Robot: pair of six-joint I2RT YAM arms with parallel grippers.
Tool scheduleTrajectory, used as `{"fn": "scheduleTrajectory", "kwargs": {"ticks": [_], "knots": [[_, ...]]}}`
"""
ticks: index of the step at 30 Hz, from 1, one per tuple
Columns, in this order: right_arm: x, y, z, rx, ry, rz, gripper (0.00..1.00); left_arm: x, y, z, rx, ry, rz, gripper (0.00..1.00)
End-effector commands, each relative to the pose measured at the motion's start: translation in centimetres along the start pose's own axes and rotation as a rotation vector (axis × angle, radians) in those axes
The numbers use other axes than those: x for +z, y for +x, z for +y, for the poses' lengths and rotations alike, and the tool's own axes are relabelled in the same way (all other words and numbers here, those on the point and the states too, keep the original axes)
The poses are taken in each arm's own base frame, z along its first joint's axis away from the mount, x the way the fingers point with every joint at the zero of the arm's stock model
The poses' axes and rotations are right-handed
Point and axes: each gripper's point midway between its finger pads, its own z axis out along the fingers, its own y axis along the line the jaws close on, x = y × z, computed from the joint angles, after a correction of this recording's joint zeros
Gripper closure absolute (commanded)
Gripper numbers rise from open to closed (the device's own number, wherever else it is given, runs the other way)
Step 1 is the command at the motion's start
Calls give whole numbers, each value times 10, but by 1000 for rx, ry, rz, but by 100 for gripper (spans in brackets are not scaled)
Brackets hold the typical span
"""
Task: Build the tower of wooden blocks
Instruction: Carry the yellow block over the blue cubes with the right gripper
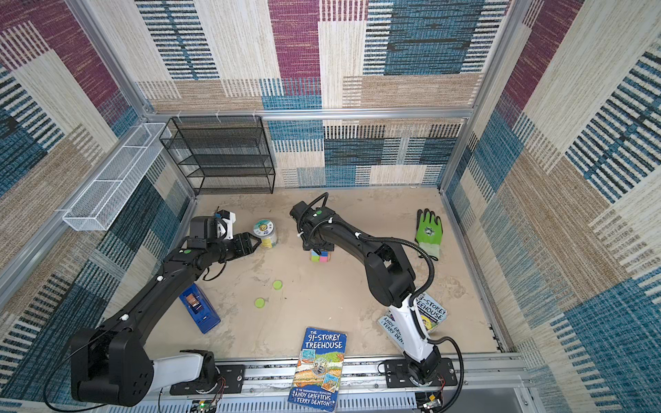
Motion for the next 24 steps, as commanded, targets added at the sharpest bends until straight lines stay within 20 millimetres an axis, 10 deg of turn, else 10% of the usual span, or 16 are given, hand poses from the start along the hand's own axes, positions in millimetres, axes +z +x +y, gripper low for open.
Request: {"fn": "scheduleTrajectory", "kwargs": {"ticks": [1, 24], "knots": [[-2, -3, -3, 15, 20, -19, 38, -1, -4, -4, 14, 20, -17, 31], [4, -3, 2, 15, 12, -5, 31, -1, -4, 0, 3, 22, -17, 31]]}}
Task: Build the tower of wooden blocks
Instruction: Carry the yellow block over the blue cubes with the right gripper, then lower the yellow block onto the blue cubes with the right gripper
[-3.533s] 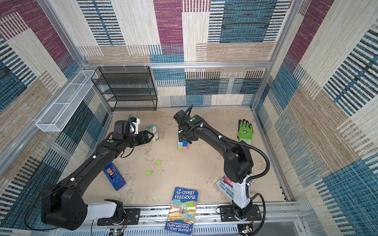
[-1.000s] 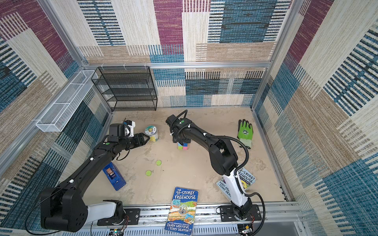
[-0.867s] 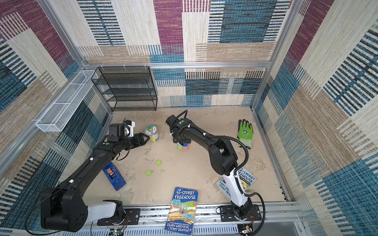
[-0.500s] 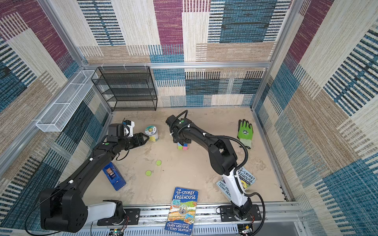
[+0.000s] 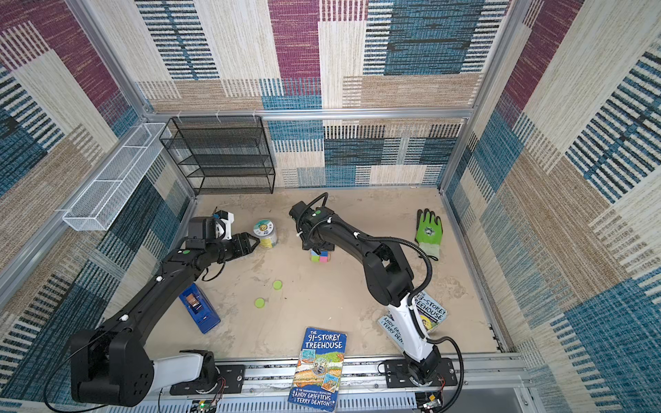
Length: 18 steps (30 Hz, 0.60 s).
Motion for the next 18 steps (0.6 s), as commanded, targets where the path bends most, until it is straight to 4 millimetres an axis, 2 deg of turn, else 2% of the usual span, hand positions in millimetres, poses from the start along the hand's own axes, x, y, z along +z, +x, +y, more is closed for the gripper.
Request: {"fn": "scheduleTrajectory", "kwargs": {"ticks": [1, 11, 18], "knots": [[1, 0, 1, 4, 3, -2, 30, 0, -3, -4, 10, 28, -11, 31], [-4, -1, 1, 9, 0, -9, 27, -2, -4, -5, 7, 33, -16, 31], [-6, -1, 2, 8, -4, -10, 32, -2, -3, -5, 3, 36, -15, 31]]}}
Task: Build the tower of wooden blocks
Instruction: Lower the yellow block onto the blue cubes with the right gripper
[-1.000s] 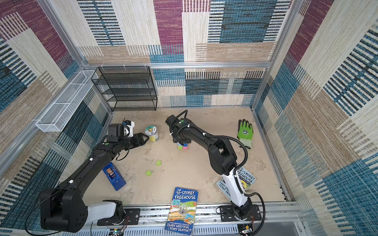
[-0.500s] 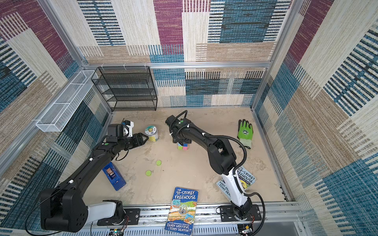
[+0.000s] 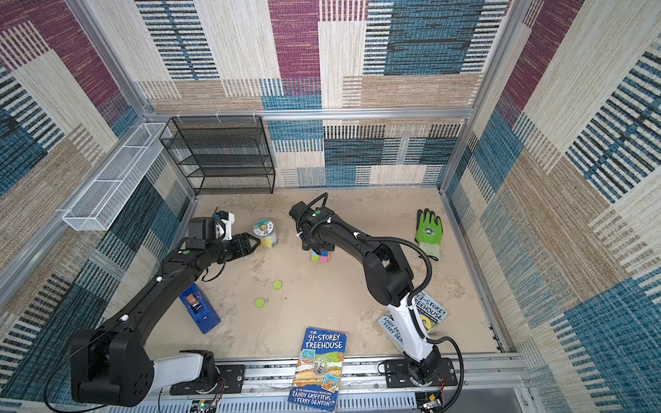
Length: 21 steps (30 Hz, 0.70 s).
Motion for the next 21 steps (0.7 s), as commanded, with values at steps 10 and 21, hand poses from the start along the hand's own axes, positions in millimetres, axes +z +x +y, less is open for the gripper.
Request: {"fn": "scheduleTrajectory", "kwargs": {"ticks": [10, 21], "knots": [[-5, 1, -1, 7, 9, -7, 35, -2, -6, -5, 6, 28, -26, 31], [-7, 2, -3, 29, 9, -16, 37, -2, -5, -5, 4, 29, -25, 31]]}}
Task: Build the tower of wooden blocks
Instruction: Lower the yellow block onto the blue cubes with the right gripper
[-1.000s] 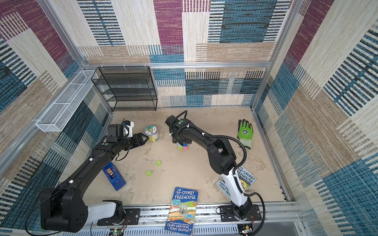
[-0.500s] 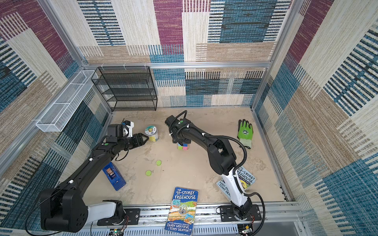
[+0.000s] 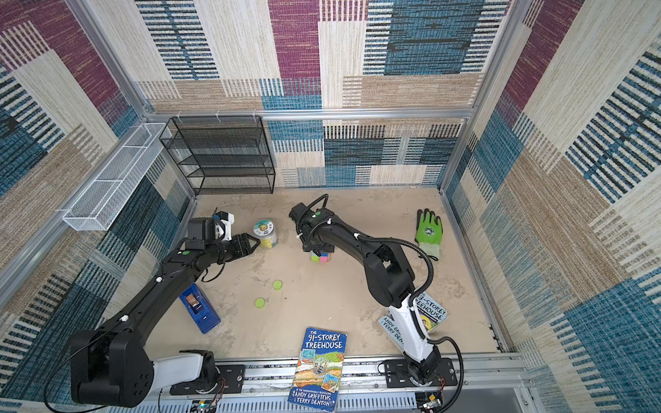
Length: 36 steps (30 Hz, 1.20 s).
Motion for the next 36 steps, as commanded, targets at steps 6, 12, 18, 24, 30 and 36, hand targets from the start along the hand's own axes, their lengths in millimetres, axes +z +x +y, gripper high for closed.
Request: {"fn": "scheduleTrajectory", "kwargs": {"ticks": [6, 12, 18, 24, 30, 36], "knots": [[-6, -6, 3, 29, -17, -28, 37, -1, -6, -5, 5, 28, -23, 31], [-4, -6, 6, 32, -26, -27, 37, 0, -6, -5, 4, 29, -24, 31], [-5, -7, 8, 35, -32, -29, 36, 0, -6, -5, 3, 31, -23, 31], [-4, -7, 6, 41, -25, -28, 35, -1, -6, -5, 5, 31, -23, 31], [-2, -4, 5, 42, -17, -21, 35, -1, -7, -4, 4, 33, -25, 31], [1, -4, 6, 39, -20, -19, 34, -1, -7, -3, 2, 33, -25, 31]]}}
